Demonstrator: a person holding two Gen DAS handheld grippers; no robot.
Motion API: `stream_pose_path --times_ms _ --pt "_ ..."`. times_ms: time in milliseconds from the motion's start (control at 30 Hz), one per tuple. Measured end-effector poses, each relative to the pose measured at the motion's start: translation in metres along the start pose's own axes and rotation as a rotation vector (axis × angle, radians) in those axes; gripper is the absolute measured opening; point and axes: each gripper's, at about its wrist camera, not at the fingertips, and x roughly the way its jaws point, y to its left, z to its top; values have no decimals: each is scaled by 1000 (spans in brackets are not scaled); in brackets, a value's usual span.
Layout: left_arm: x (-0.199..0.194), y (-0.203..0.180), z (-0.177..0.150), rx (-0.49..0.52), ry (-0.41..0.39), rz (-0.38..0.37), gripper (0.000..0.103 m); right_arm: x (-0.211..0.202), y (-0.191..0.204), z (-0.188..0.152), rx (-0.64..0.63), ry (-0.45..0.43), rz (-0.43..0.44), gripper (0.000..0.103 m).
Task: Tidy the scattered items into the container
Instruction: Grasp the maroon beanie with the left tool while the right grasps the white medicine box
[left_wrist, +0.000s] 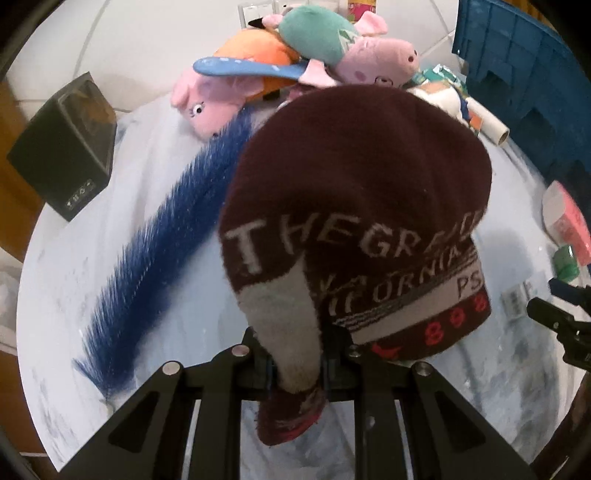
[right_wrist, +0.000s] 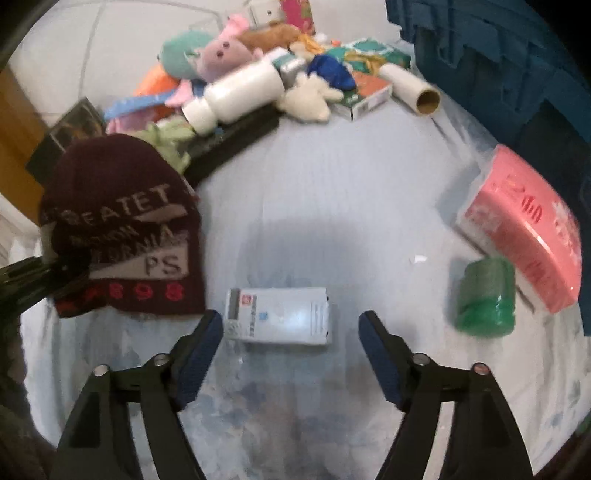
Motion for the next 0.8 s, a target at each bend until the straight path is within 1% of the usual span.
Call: stream_pose_path --times_ms 100,133,167,200,233,267,300,367,433,500,533,567,600,667,733,800 --pt "6 -2 -4 5 -6 8 18 5 3 -4 7 -7 -8 83" --pt "8 -3 -3 5 -7 11 21 8 4 -4 7 -9 -12 83" --pt "11 -5 -2 4 -6 14 27 11 5 -5 8 -9 -17 83" --pt "14 -6 -1 3 -5 17 30 13 6 -5 9 -11 -22 83" --pt "16 -7 0 2 -5 20 39 15 7 -6 10 -14 -28 83" --pt "19 -8 1 1 -4 24 45 16 7 -6 13 -17 -30 84" --pt "22 -9 2 2 -3 26 47 18 8 -6 18 -21 -29 85" --pt "27 -11 5 4 -5 30 50 18 9 -6 23 -33 -28 102" --pt "29 -10 8 13 -9 26 53 17 11 -7 21 -42 -34 103" --pt "32 -7 10 8 -7 -2 54 19 11 -7 21 -40 -33 103" --pt "33 -4 11 1 -6 -18 53 21 12 -7 20 -34 -36 94" --pt "32 -2 11 -5 -5 -32 46 21 14 -7 11 -34 -56 76" --pt "31 -1 10 -10 -6 -45 41 19 16 -7 -2 -37 -86 63" --pt "26 0 9 -9 -11 -51 22 17 18 -6 -5 -28 -90 64" --pt "19 3 9 -8 -21 -61 18 15 18 -6 -5 -20 -87 64" --pt "7 6 9 -11 -41 -72 17 12 20 -6 -6 -19 -88 64"
